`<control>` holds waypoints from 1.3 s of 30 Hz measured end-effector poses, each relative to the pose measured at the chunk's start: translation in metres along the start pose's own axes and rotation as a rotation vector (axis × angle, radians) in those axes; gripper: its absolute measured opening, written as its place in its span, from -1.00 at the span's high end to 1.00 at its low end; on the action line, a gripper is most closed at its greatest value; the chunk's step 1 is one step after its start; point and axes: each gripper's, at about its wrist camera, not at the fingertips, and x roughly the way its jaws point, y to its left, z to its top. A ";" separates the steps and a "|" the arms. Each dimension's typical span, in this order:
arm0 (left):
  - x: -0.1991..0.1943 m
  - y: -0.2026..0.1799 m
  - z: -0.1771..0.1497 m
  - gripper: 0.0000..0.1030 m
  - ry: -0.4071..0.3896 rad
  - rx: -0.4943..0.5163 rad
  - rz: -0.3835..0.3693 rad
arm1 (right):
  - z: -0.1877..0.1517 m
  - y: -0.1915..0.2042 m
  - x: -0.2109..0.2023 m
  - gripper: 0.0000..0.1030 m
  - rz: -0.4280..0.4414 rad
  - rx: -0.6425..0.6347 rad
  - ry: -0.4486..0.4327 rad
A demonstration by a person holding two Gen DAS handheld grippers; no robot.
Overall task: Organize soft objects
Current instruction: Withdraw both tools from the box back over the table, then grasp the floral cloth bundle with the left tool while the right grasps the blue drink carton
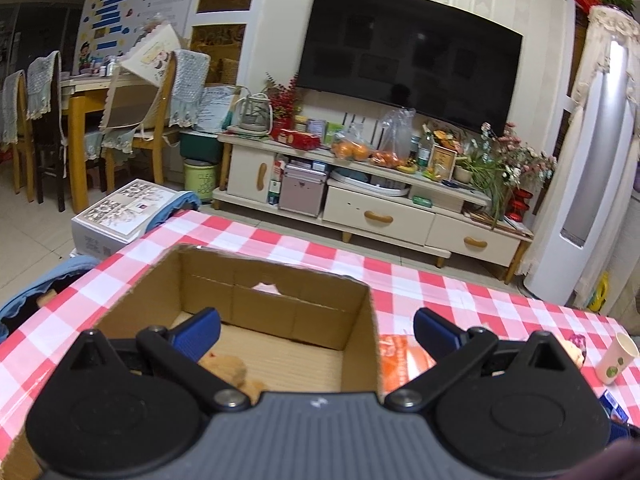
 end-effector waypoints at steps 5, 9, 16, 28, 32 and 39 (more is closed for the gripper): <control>0.000 -0.013 -0.004 -0.98 0.006 0.026 -0.018 | -0.002 -0.010 0.003 -1.00 -0.036 0.011 0.009; 0.000 -0.023 -0.008 -0.98 0.010 0.045 -0.036 | -0.006 -0.014 0.004 -1.00 -0.070 0.012 0.011; 0.000 -0.043 -0.014 -0.98 0.019 0.087 -0.061 | -0.011 -0.019 -0.002 -1.00 -0.116 0.004 0.005; 0.001 -0.077 -0.028 -0.98 0.039 0.153 -0.099 | -0.018 -0.030 -0.011 -1.00 -0.193 0.043 0.002; 0.003 -0.091 -0.034 -0.98 0.049 0.180 -0.121 | -0.022 -0.039 -0.017 -1.00 -0.213 0.057 -0.002; 0.004 -0.117 -0.045 -0.98 0.059 0.225 -0.160 | -0.027 -0.055 -0.024 -1.00 -0.250 0.084 -0.004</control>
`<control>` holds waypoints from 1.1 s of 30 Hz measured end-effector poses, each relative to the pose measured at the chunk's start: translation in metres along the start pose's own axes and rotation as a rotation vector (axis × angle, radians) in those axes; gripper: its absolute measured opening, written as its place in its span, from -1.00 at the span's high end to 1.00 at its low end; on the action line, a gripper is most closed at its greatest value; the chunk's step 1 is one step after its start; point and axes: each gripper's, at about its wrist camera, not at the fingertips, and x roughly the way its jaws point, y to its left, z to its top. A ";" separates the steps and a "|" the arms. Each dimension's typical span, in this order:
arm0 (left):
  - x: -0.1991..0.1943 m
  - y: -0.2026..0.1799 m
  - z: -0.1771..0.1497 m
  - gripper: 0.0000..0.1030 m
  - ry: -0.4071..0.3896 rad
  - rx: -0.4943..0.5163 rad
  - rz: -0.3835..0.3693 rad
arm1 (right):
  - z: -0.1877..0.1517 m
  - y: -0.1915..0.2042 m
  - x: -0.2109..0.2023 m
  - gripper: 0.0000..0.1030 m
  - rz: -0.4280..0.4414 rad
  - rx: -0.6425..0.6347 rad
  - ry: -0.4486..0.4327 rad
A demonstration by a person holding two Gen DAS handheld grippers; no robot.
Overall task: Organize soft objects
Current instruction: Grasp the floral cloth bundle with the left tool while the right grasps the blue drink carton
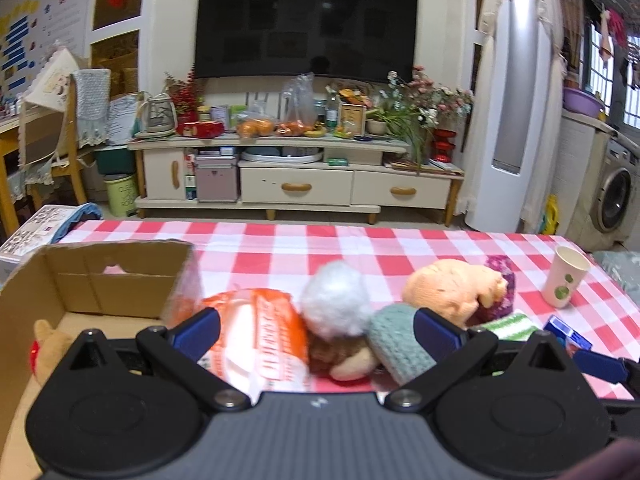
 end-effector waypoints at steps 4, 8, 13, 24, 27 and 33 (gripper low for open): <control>0.003 -0.015 -0.004 -0.98 0.007 0.022 -0.021 | -0.001 -0.009 0.000 -1.00 -0.021 0.016 -0.001; 0.007 -0.027 -0.007 -0.98 0.015 0.029 -0.049 | -0.001 -0.020 -0.003 -1.00 -0.054 0.020 -0.014; 0.010 -0.047 -0.013 -0.98 0.032 0.050 -0.098 | 0.002 -0.057 -0.006 -1.00 -0.111 0.080 -0.037; 0.011 -0.107 -0.043 -0.98 0.098 0.177 -0.292 | 0.000 -0.130 0.007 -1.00 -0.096 0.189 -0.034; 0.013 -0.125 -0.055 -0.98 0.117 0.213 -0.344 | 0.000 -0.133 0.015 -1.00 -0.056 0.166 -0.021; 0.026 -0.157 -0.073 -0.98 0.159 0.279 -0.390 | 0.001 -0.135 0.032 -0.96 -0.031 0.133 0.037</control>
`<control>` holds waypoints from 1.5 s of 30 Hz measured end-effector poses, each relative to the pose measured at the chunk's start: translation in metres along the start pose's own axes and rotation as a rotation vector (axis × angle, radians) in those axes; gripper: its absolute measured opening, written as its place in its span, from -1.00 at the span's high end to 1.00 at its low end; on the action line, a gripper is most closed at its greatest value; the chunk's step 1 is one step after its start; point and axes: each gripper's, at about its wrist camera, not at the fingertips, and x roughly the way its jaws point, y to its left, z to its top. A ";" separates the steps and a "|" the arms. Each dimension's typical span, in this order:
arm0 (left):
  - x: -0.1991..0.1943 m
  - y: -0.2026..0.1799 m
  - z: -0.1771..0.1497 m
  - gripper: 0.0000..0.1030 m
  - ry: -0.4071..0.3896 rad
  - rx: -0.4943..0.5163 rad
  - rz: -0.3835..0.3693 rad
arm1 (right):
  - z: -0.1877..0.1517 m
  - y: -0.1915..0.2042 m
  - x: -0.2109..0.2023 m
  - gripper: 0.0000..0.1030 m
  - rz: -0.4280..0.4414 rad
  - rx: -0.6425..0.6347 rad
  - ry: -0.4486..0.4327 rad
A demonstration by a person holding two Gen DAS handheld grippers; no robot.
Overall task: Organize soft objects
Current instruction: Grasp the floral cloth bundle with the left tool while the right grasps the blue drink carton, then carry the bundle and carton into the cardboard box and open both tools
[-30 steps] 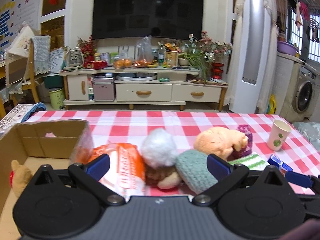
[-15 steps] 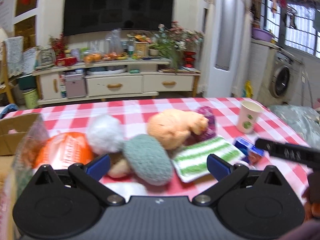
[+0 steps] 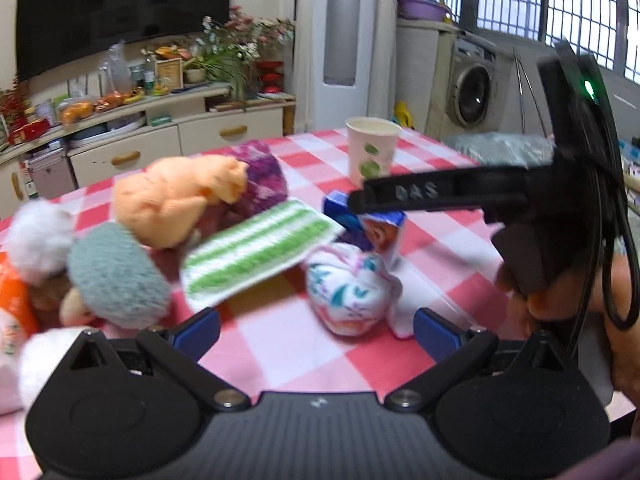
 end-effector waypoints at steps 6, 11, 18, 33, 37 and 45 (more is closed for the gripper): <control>0.020 -0.006 0.003 -0.98 0.003 -0.033 -0.032 | 0.004 -0.009 0.008 -0.92 0.031 0.013 0.020; 0.035 -0.013 0.008 -0.98 0.009 -0.026 -0.039 | 0.004 -0.009 0.015 -0.86 0.050 -0.002 0.038; 0.050 -0.012 0.013 -0.89 0.012 -0.026 -0.032 | 0.004 -0.010 0.022 -0.38 0.057 -0.026 0.051; 0.060 -0.005 0.014 -0.13 0.064 -0.066 -0.052 | -0.001 0.000 0.033 0.35 0.063 -0.100 0.087; 0.055 0.004 0.013 -0.13 0.083 -0.103 -0.061 | -0.003 0.003 0.034 0.39 0.051 -0.104 0.083; 0.031 0.032 0.011 -0.12 0.083 -0.171 -0.056 | -0.005 0.005 0.035 0.41 0.021 -0.065 0.061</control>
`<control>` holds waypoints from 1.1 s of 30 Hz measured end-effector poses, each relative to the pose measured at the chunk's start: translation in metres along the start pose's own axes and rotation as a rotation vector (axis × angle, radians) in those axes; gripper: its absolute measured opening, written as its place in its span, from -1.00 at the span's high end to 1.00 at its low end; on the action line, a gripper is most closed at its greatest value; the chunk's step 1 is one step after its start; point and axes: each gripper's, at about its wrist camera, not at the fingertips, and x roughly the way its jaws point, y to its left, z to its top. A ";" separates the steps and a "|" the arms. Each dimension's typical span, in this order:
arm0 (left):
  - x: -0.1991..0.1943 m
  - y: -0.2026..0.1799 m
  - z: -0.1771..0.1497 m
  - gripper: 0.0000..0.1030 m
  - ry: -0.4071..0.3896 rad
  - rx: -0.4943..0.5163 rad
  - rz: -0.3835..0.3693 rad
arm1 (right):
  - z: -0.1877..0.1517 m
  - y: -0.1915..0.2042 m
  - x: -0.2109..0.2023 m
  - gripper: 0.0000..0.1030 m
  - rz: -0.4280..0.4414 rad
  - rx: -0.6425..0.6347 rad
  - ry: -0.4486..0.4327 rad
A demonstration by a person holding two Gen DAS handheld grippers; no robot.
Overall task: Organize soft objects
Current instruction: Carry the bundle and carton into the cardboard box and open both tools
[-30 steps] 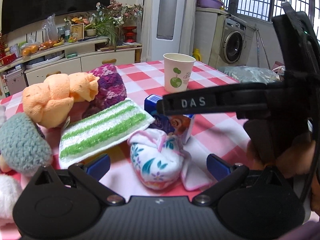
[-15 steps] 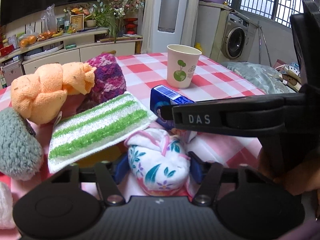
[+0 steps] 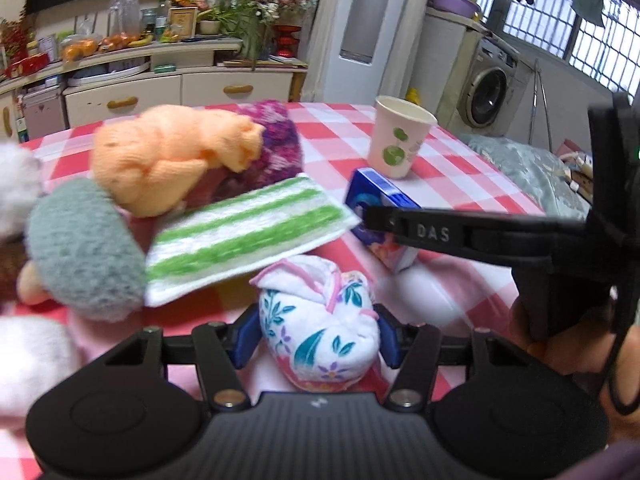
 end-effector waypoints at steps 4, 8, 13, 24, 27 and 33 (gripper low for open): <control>-0.014 0.010 0.007 -0.12 -0.028 -0.028 0.011 | 0.001 0.002 0.001 0.42 -0.016 0.029 -0.006; -0.027 0.018 0.010 -0.12 -0.055 -0.041 0.034 | -0.001 0.010 0.000 0.43 -0.033 0.024 -0.016; -0.043 0.032 0.014 -0.12 -0.089 -0.054 0.092 | -0.002 0.016 -0.005 0.42 -0.047 0.041 -0.043; -0.077 0.062 0.022 -0.12 -0.165 -0.070 0.209 | -0.003 0.034 -0.019 0.42 -0.060 0.016 -0.086; -0.083 0.069 0.022 -0.12 -0.177 -0.071 0.239 | -0.002 0.041 -0.024 0.42 -0.064 -0.001 -0.095; -0.096 0.080 0.023 -0.12 -0.202 -0.075 0.271 | 0.001 0.051 -0.031 0.42 -0.061 -0.021 -0.107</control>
